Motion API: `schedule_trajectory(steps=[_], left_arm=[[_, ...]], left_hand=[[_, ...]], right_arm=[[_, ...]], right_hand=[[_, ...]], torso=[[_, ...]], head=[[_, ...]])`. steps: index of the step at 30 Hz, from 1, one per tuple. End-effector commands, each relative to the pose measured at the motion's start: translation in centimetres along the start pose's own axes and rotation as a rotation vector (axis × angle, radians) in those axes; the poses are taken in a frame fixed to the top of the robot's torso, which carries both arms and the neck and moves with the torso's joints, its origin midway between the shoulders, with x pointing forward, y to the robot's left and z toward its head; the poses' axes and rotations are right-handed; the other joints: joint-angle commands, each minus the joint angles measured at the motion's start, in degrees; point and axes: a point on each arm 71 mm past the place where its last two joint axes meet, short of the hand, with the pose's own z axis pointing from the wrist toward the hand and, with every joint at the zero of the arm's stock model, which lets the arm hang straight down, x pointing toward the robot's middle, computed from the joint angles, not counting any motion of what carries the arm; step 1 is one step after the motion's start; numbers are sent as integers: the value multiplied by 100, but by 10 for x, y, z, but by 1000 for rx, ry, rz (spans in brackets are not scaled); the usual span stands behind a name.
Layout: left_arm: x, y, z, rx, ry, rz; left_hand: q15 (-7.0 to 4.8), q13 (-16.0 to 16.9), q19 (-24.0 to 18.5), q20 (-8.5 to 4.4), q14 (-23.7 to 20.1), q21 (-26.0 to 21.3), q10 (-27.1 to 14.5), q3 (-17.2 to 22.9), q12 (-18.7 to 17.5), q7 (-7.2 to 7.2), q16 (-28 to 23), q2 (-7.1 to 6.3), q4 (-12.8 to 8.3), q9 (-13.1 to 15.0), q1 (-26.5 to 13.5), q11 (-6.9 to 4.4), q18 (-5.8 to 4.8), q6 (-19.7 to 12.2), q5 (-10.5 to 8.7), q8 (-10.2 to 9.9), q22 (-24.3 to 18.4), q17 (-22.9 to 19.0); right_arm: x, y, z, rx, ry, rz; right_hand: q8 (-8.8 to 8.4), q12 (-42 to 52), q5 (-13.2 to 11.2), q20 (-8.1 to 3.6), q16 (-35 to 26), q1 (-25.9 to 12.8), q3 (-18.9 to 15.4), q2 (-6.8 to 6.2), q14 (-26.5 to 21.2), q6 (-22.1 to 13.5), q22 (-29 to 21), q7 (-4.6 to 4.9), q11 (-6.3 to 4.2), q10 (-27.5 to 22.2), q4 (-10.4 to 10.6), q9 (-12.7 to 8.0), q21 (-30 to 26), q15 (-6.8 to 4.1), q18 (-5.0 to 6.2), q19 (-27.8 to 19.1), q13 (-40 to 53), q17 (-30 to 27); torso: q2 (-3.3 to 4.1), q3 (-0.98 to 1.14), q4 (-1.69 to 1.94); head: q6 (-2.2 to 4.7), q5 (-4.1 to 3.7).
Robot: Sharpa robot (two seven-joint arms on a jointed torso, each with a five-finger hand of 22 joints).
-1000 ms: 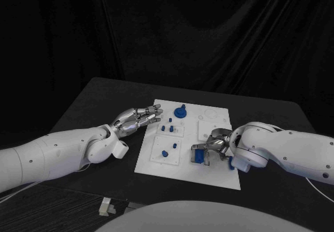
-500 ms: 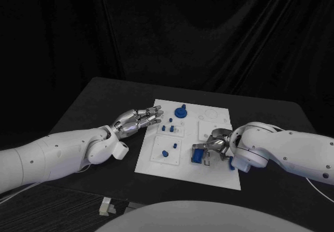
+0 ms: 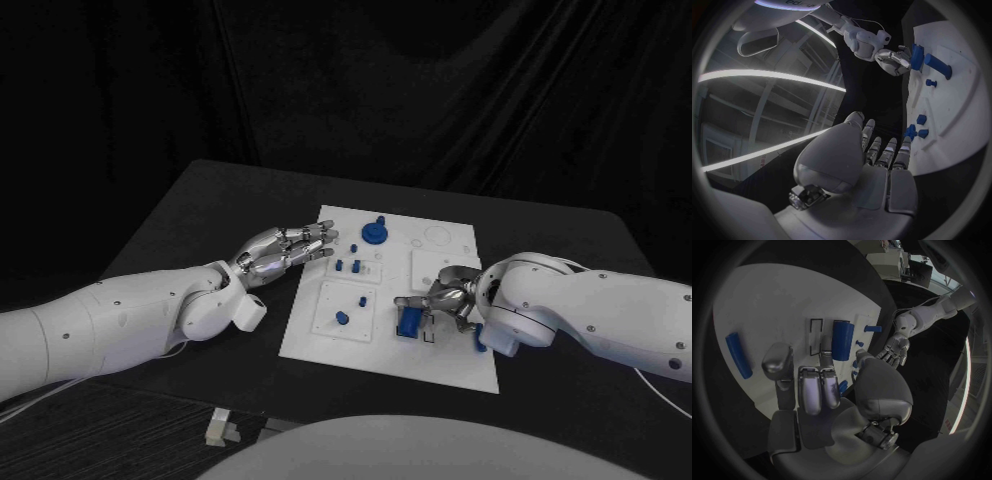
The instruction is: Assemble the parts on the task board
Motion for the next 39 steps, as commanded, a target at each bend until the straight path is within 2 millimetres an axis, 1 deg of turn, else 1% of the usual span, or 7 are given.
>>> schedule_trajectory(steps=[1,3,8,17,19,29,39], left_arm=[[1,0,1,10,9,-15],[1,0,1,10,9,-16],[1,0,0,8,9,-16],[1,0,0,6,9,-16],[1,1,0,5,9,-16],[1,1,1,1,12,-18],[1,1,1,-1,13,-19]], left_hand=[[39,-5,-32,-14,34,-36,-21,160,70,45,63,25,-13,27,48,32,-170,1,58,101,-53,38],[39,-5,-32,-14,34,-36,-21,160,70,45,63,25,-13,27,48,32,-170,1,58,101,-53,38],[39,-5,-32,-14,34,-36,-21,160,70,45,63,25,-13,27,48,32,-170,1,58,101,-53,38],[58,-4,-35,-15,38,-37,-22,178,75,49,73,25,-13,29,47,36,-166,21,58,105,-57,40],[58,-4,-35,-15,38,-37,-22,178,75,49,73,25,-13,29,47,36,-166,21,58,105,-57,40],[61,-3,-36,-15,38,-38,-21,182,78,50,73,25,-12,31,46,37,-165,31,58,107,-60,40],[69,0,-38,-16,40,-38,-14,199,99,62,78,24,-8,35,40,50,-161,62,57,117,-63,40]], right_arm=[[0,0,-1,-13,-26,-22],[-1,-1,-2,-17,-40,-25],[-4,-3,-5,-25,-75,-24],[-16,-8,-16,-72,-199,-49],[-20,-9,-19,-90,-231,-47],[-26,-13,-26,-102,-236,-10],[-23,-11,-21,-96,-182,-14]], right_hand=[[-78,71,-71,70,-50,-135,-363,-200,542,-168,770,3,45,606,14,82,-142,18,122,12,1534,1341],[-59,71,-72,75,-47,-167,-576,-134,543,-212,771,12,49,606,10,102,-138,26,122,14,1534,1345],[-26,71,-80,83,-17,-216,-906,-219,552,-368,780,36,70,606,25,148,-110,38,116,25,1534,1378],[142,71,-77,89,49,-409,-1112,-276,570,-518,798,45,80,606,39,287,-38,48,104,44,1534,1449],[313,71,-63,89,71,-531,-1099,28,577,-508,809,28,65,606,33,399,12,45,100,56,1534,1473],[986,71,-31,46,127,-653,-1180,575,592,-633,841,-56,-2,606,8,866,195,-12,78,94,1534,1534],[1135,71,-4,38,127,-732,-1341,902,592,-778,850,-55,-6,606,4,946,254,-18,70,100,1534,1534]], torso=[[1,0,-1],[1,0,1],[1,-1,-2],[-2,1,-4],[-2,1,-1],[-2,1,-1],[-2,0,-3]], head=[[0,8],[0,5],[0,18],[0,36],[0,33],[0,21],[0,23]])
